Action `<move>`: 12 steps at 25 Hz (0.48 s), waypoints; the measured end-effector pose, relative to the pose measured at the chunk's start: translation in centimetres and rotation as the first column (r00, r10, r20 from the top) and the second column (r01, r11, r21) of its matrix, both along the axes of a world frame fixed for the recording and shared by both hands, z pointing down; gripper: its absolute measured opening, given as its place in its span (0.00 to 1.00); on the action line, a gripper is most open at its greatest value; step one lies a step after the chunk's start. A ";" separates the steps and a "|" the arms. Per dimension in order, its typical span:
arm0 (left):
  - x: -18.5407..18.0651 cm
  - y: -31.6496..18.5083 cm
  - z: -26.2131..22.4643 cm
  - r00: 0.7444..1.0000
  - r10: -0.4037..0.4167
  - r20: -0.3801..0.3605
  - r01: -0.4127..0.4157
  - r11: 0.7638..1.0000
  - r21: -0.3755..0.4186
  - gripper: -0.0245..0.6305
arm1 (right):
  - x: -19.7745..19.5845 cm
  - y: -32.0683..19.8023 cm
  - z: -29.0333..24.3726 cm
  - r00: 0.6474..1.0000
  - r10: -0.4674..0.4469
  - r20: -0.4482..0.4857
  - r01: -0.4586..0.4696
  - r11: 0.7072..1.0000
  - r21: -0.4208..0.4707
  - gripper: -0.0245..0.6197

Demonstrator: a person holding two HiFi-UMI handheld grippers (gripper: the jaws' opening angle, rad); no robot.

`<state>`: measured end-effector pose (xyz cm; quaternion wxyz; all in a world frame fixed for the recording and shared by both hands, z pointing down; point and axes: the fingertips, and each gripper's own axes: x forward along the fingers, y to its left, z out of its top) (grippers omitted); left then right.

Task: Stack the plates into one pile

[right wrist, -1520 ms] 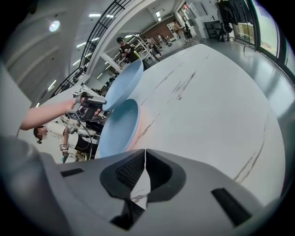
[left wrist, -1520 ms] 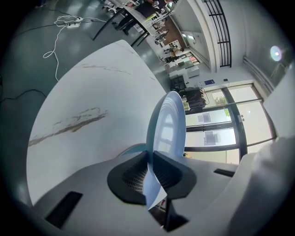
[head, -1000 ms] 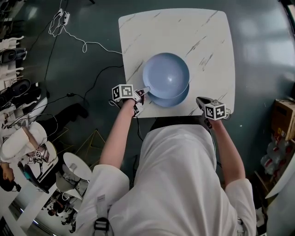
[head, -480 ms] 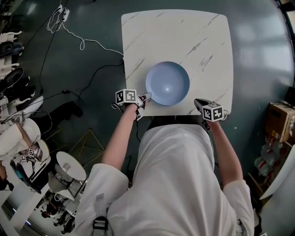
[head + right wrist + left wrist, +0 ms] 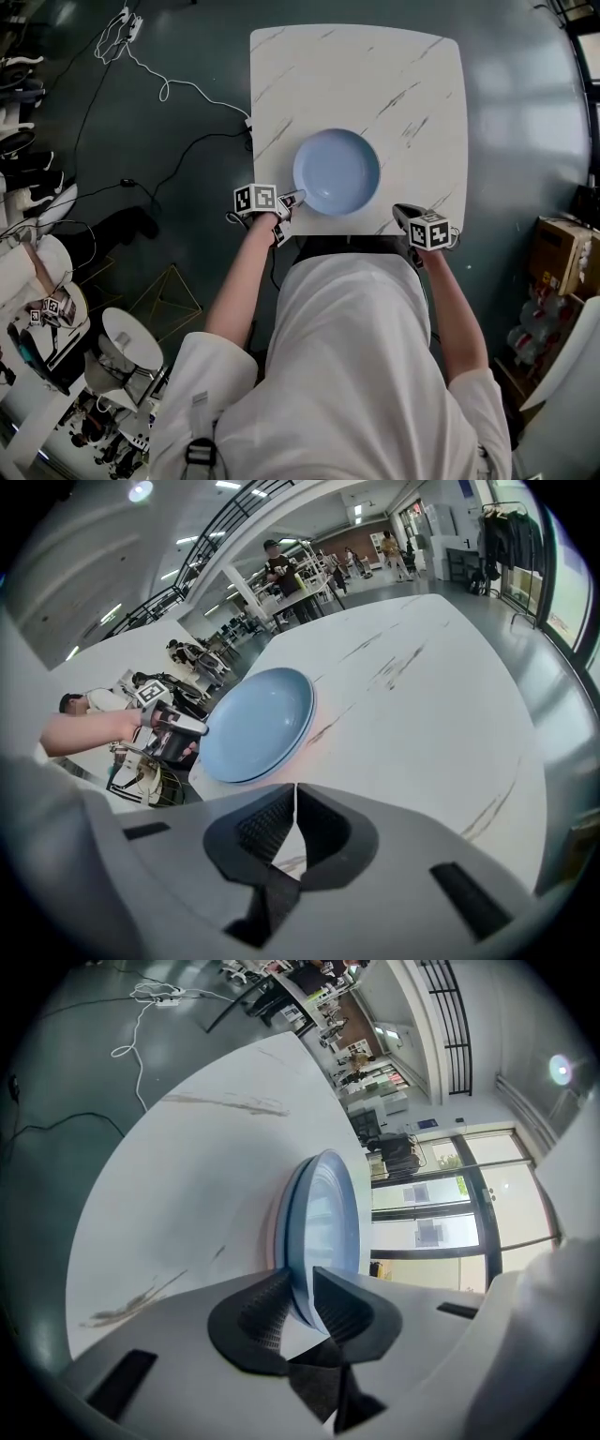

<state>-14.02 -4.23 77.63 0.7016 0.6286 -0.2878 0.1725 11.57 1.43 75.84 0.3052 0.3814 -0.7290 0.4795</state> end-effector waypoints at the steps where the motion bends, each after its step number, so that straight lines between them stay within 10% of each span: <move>1: 0.1 -0.1 -0.2 1.000 0.004 -0.004 -0.004 1.000 0.008 0.15 | 0.1 0.1 -0.1 1.000 -0.002 -0.004 0.002 1.000 0.002 0.08; 6: 1.3 0.0 -1.6 0.999 0.054 0.006 -0.054 0.997 0.060 0.40 | 0.5 0.7 -0.6 1.000 0.006 -0.013 -0.006 1.000 0.016 0.08; 12: 1.0 -0.7 -3.6 0.999 0.017 0.049 -0.024 0.991 0.135 0.46 | 0.7 1.4 -0.5 1.000 -0.028 -0.015 0.028 0.999 0.027 0.08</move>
